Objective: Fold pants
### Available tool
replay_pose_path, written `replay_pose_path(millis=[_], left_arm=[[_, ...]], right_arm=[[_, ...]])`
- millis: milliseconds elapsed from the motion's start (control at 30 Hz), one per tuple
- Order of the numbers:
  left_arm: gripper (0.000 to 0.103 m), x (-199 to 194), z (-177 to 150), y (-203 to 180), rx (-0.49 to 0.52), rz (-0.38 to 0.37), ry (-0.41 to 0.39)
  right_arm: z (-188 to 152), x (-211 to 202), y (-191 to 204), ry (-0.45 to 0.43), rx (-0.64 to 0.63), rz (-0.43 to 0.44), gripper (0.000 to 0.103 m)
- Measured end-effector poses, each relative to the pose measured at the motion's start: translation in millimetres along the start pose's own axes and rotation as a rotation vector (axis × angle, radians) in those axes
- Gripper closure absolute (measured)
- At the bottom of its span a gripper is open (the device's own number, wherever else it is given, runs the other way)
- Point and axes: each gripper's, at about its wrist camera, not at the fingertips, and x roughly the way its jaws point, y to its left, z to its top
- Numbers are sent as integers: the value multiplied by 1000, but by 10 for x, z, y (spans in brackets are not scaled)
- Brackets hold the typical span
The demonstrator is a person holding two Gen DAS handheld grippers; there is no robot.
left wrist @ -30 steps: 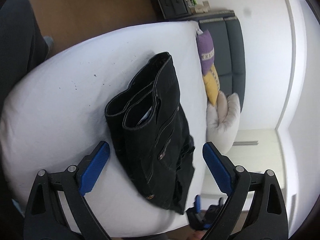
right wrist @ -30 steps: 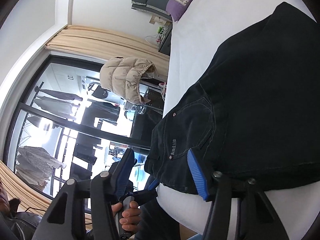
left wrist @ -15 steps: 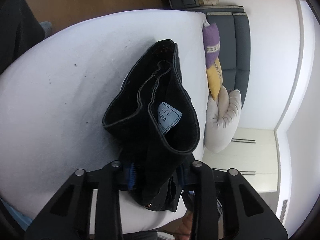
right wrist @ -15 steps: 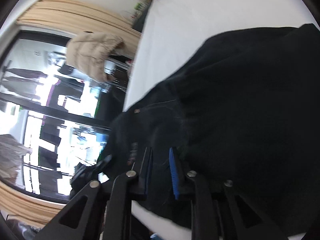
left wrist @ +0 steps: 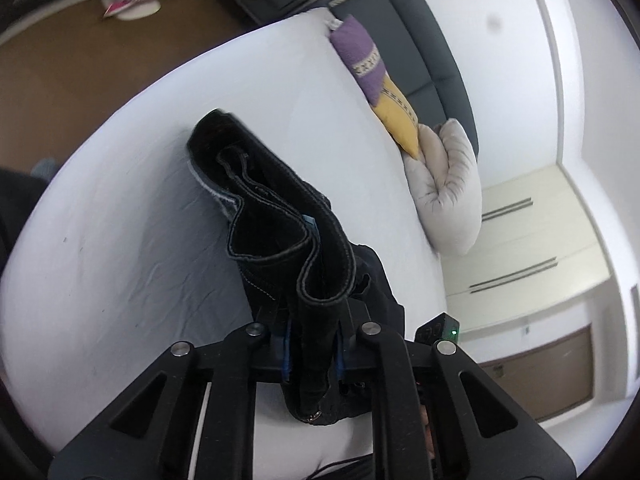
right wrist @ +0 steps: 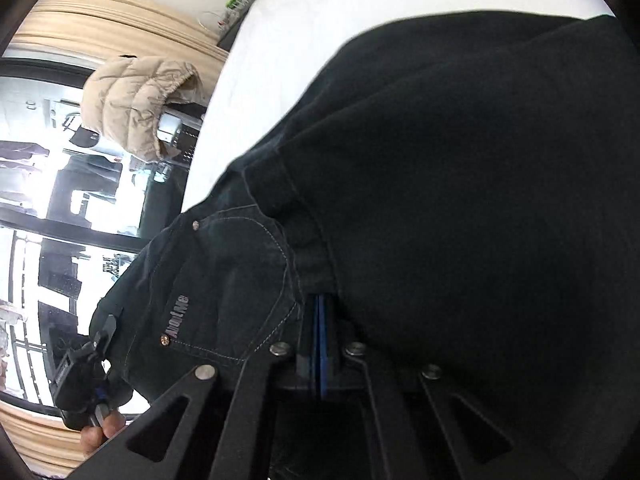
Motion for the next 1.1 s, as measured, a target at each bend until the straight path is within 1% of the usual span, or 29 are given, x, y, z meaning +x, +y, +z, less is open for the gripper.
replay_pose_path(millis=[33,67,100,133,200,233,267,300,367,433,500,567,600,667,700,733,800,867,967,1000,1033,1067,1100], left_arm=[[90,8,9,-83,25,4,0],[90,15,18,-178,51,7,0],[90,47,23,-301,84,9,1],[90,66,23,-412,112,9,4],[90,171,-3,-710,201,9,16],[90,274,-37,-902,254,7,29],[90,363,-79,-1051,301,3,47],[90,541,-159,-1272,372,8,85],[90,842,-383,-1565,483,23,153],[90,1255,-692,-1771,594,43,233],[90,1602,-1031,-1808,657,71,317],[90,1789,-1252,-1787,696,97,375],[91,1815,-1387,-1775,730,110,397],[90,1954,-1478,-1897,811,139,401],[90,1989,-1560,-1976,890,166,386],[90,2001,-1621,-2028,946,187,371],[90,2005,-1775,-2103,1070,230,336],[90,2025,-1893,-2150,1139,255,329],[90,2044,-1998,-2190,1201,267,322],[90,2070,-2052,-2224,1222,273,319],[90,2082,-2084,-2238,1238,276,315],[90,2090,-2121,-2260,1250,278,313],[90,2036,-2122,-2230,1261,278,312]], right_arm=[[-1,-62,-7,-15,7,16,99],[-2,-126,-19,-29,12,13,90],[-3,-238,-24,-58,12,19,69],[0,-382,-38,-97,17,47,50],[42,-710,-94,-174,34,114,33],[79,-849,-128,-189,34,135,30],[107,-936,-143,-191,31,148,29],[142,-1040,-166,-187,24,170,28],[213,-1211,-202,-167,0,228,27],[266,-1333,-250,-157,-24,266,24],[291,-1430,-390,-165,-21,289,22],[288,-1448,-546,-163,17,306,19],[299,-1415,-604,-150,38,304,17],[284,-1308,-733,-104,79,269,16],[233,-1252,-763,-81,96,261,16],[210,-1185,-783,-63,109,255,17],[179,-1138,-732,-61,95,256,17],[181,-1175,-665,-65,73,264,17],[228,-1185,-450,-54,22,256,18],[254,-1166,-392,-44,-1,234,22],[271,-1143,-315,-31,-28,199,29],[288,-1100,-256,-15,-46,170,34],[290,-1062,-238,9,-52,145,46]])
